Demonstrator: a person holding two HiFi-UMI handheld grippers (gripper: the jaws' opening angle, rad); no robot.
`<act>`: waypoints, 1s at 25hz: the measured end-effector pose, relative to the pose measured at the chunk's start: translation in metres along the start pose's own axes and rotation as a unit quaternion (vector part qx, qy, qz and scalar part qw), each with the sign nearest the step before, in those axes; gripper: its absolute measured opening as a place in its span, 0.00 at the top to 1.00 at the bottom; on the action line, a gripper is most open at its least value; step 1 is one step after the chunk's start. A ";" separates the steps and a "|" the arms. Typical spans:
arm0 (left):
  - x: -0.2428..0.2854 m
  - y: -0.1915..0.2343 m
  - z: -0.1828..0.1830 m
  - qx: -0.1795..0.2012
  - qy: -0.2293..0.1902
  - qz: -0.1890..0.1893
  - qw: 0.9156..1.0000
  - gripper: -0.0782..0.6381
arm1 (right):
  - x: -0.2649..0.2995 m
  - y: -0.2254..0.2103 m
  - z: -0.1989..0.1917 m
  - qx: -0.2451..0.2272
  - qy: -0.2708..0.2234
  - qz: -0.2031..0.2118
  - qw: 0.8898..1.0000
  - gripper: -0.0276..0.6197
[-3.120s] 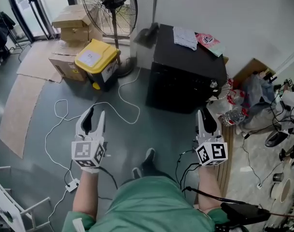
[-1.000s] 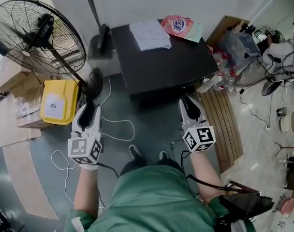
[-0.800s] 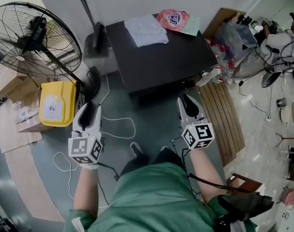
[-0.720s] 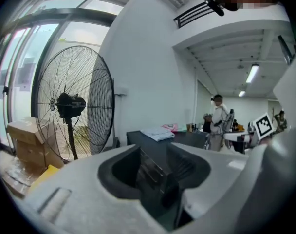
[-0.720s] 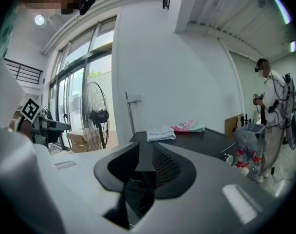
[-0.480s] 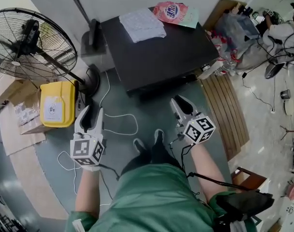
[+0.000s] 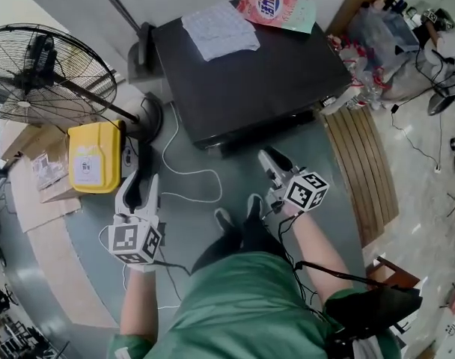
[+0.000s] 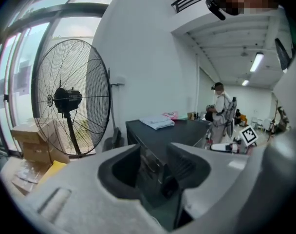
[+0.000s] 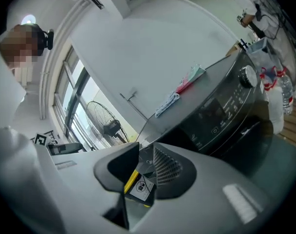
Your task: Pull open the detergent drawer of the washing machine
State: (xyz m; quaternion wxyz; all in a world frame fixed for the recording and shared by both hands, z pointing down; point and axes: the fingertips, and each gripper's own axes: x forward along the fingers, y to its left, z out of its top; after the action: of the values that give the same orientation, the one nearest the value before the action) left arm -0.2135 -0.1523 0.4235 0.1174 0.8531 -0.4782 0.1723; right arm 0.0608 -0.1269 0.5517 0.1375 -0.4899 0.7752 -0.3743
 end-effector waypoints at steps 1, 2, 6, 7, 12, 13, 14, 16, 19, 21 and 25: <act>0.002 -0.002 -0.001 0.002 0.004 0.002 1.000 0.66 | 0.004 -0.006 -0.002 0.007 0.003 0.007 1.000 0.82; 0.005 -0.004 -0.002 0.003 0.007 0.004 1.000 0.66 | 0.009 -0.011 -0.005 0.013 0.008 0.015 1.000 0.82; 0.013 -0.009 -0.005 0.004 0.016 0.009 1.000 0.66 | 0.029 -0.030 -0.019 0.026 0.042 0.047 0.998 0.78; 0.016 -0.011 -0.006 0.003 0.016 0.009 1.000 0.66 | 0.033 -0.035 -0.024 0.026 0.053 0.053 0.997 0.76; 0.027 -0.019 -0.007 -0.005 0.016 0.005 1.000 0.66 | 0.057 -0.056 -0.048 0.048 0.100 0.079 0.991 0.66; 0.028 -0.020 -0.008 -0.007 0.018 0.006 1.000 0.66 | 0.061 -0.059 -0.052 0.057 0.106 0.084 0.989 0.64; 0.029 -0.020 -0.010 -0.008 0.020 0.008 1.000 0.66 | 0.065 -0.061 -0.056 0.068 0.110 0.090 0.988 0.61; 0.030 -0.021 -0.013 -0.011 0.024 0.012 1.000 0.66 | 0.072 -0.067 -0.062 0.095 0.112 0.096 0.985 0.57; 0.029 -0.017 -0.017 -0.014 0.030 0.021 0.999 0.66 | 0.084 -0.074 -0.065 0.132 0.099 0.099 0.981 0.53; 0.029 -0.014 -0.019 -0.016 0.033 0.027 0.999 0.66 | 0.091 -0.076 -0.064 0.147 0.090 0.103 0.980 0.53; 0.027 -0.011 -0.022 -0.020 0.038 0.035 0.998 0.66 | 0.100 -0.072 -0.065 0.161 0.087 0.126 0.975 0.53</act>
State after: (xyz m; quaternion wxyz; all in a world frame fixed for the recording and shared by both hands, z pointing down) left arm -0.1948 -0.1592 0.4542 0.1467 0.8264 -0.5062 0.1984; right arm 0.0217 -0.2017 0.6631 0.1924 -0.3256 0.7691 -0.5152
